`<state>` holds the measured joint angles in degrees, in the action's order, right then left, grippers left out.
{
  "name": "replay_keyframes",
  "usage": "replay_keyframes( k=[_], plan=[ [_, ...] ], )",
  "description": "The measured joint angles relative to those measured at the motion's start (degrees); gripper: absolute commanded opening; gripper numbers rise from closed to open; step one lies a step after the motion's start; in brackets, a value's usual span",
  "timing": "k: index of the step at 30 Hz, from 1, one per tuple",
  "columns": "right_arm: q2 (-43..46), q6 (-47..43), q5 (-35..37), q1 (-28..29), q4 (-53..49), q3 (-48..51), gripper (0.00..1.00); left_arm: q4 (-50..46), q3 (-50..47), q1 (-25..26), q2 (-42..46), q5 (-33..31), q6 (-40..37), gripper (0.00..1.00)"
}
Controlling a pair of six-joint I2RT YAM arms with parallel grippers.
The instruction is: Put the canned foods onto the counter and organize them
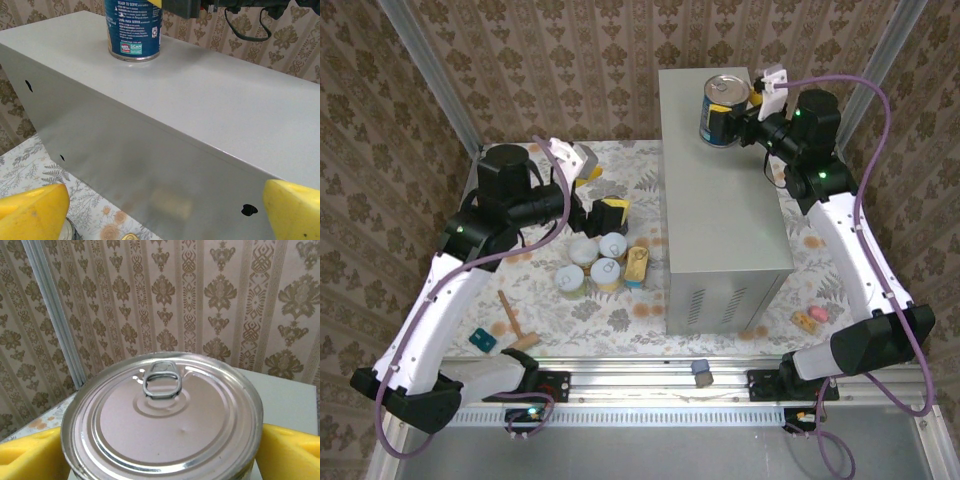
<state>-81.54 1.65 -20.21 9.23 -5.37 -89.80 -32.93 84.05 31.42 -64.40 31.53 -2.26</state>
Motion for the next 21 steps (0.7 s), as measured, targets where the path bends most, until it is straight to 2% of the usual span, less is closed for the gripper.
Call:
replay_keyframes(
  k=[9,21],
  plan=[
    [-7.02,-0.42,0.37,0.00,-0.81,-7.10,0.80,0.33,-0.76,-1.14,0.87,0.00,-0.15,1.00],
    [-17.66,-0.42,5.25,-0.52,-0.46,-18.18,0.79,0.63,-1.90,-2.32,1.27,0.04,-0.42,1.00]
  ],
)
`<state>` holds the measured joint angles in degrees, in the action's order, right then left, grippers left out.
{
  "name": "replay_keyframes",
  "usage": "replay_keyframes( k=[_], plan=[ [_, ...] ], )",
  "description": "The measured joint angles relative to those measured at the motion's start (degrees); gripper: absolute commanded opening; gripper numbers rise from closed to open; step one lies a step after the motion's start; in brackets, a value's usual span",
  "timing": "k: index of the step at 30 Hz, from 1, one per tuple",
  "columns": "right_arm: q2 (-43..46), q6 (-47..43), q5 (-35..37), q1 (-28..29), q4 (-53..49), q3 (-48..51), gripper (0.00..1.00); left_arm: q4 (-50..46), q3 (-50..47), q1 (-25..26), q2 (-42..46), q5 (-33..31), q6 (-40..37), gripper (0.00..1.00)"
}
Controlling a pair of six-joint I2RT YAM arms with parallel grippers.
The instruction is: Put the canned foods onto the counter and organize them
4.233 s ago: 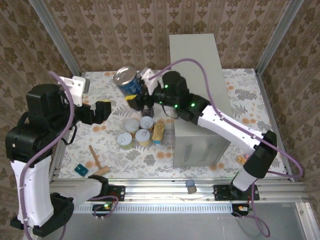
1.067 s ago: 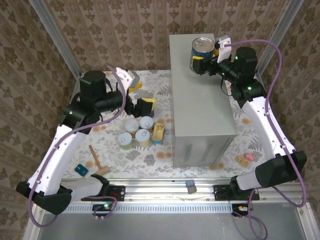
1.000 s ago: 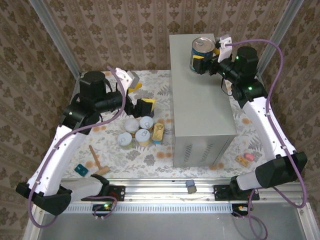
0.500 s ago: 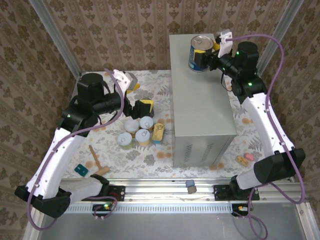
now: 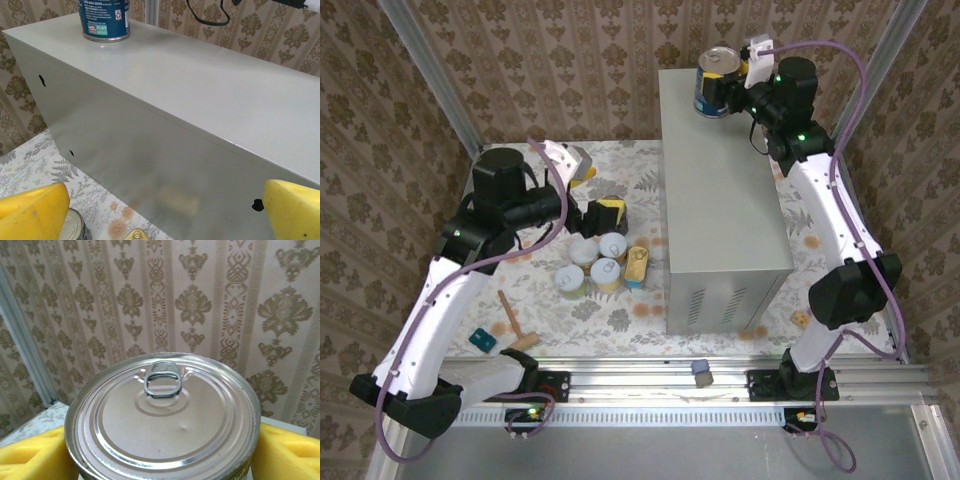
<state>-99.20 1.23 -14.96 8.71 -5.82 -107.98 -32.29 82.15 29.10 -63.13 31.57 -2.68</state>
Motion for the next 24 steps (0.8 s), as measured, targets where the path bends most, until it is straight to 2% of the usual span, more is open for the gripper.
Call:
replay_keyframes(
  k=[24],
  plan=[
    [-5.14,1.09,0.68,-3.32,0.92,-5.33,0.82,2.38,-0.57,-2.21,-0.02,2.45,0.04,1.00]
  ],
)
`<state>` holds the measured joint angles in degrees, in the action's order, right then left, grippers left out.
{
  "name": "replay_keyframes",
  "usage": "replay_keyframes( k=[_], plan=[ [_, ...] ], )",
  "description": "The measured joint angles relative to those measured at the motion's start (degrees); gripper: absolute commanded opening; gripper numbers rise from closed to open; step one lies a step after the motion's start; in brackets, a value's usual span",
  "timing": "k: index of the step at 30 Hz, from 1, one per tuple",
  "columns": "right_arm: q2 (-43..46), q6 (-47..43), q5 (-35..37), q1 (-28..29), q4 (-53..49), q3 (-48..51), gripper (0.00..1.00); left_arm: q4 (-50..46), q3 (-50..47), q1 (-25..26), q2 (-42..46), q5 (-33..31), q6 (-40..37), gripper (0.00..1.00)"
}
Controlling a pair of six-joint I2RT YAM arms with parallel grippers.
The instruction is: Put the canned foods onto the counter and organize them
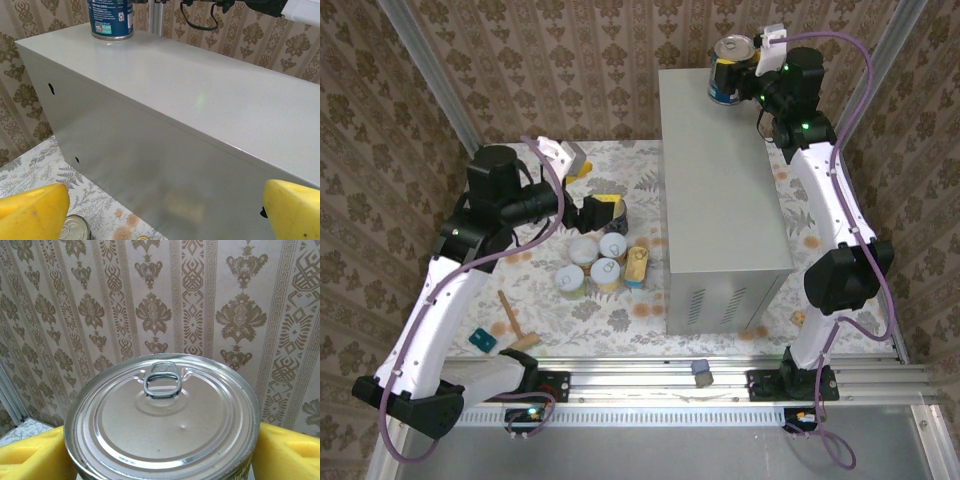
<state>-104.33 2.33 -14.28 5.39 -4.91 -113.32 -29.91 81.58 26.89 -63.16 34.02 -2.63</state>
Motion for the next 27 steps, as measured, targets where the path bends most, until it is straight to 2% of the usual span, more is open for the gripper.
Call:
replay_keyframes(
  k=[11,19,27],
  plan=[
    [-0.22,0.48,-1.18,0.00,-0.07,-0.31,0.86,0.48,-0.24,-1.97,0.00,0.96,0.02,1.00],
    [-0.20,1.36,-2.03,0.02,-1.55,-0.39,1.00,0.81,-0.24,-1.97,-0.11,0.92,0.04,1.00],
    [1.95,2.23,-1.88,0.00,-2.93,0.61,1.00,0.83,-0.24,-1.97,-1.29,0.81,0.07,1.00]
  ],
)
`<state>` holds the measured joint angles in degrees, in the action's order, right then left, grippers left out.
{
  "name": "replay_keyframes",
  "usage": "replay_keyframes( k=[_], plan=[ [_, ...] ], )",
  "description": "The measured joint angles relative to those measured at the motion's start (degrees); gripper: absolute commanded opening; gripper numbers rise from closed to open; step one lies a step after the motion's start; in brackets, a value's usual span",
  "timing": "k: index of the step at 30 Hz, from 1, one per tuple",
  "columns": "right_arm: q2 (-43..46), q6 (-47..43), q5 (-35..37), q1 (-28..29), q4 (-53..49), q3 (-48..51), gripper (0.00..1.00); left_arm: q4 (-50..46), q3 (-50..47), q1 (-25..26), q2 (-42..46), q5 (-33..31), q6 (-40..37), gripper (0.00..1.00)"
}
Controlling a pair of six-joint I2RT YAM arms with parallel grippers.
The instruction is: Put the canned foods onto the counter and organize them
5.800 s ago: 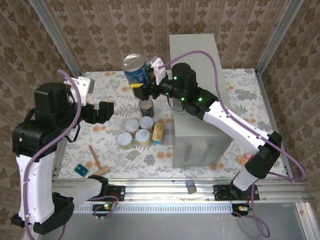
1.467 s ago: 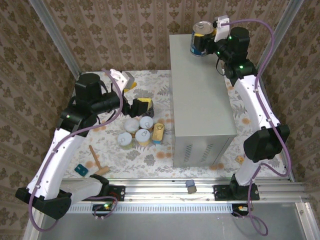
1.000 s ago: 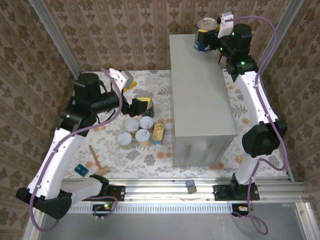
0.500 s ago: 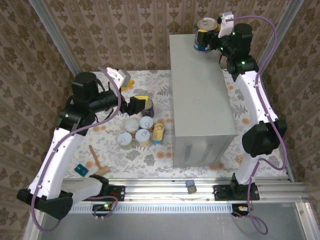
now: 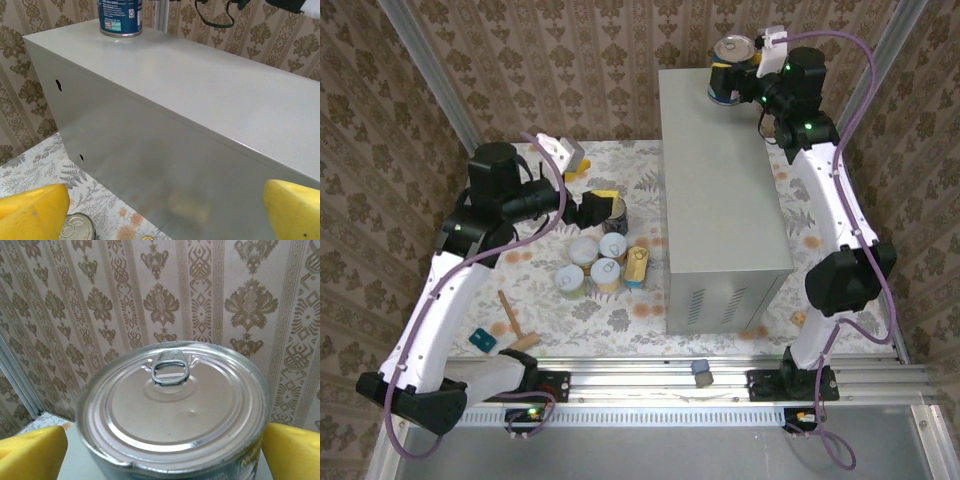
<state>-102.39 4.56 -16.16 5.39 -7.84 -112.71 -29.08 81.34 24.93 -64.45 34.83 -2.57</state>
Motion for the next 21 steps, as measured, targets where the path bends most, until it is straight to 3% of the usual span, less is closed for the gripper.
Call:
replay_keyframes(
  k=[6,16,21],
  plan=[
    [10.45,0.63,1.73,0.02,-0.52,8.04,1.00,-0.02,0.00,0.22,-0.70,-1.70,0.83,1.00],
    [34.05,5.68,3.21,0.52,-6.01,26.51,1.00,-2.19,0.11,3.61,-3.63,-11.04,3.50,1.00],
    [40.79,5.90,3.78,3.19,-11.67,30.91,1.00,-1.27,-2.75,3.58,-2.78,-15.93,6.29,1.00]
  ],
)
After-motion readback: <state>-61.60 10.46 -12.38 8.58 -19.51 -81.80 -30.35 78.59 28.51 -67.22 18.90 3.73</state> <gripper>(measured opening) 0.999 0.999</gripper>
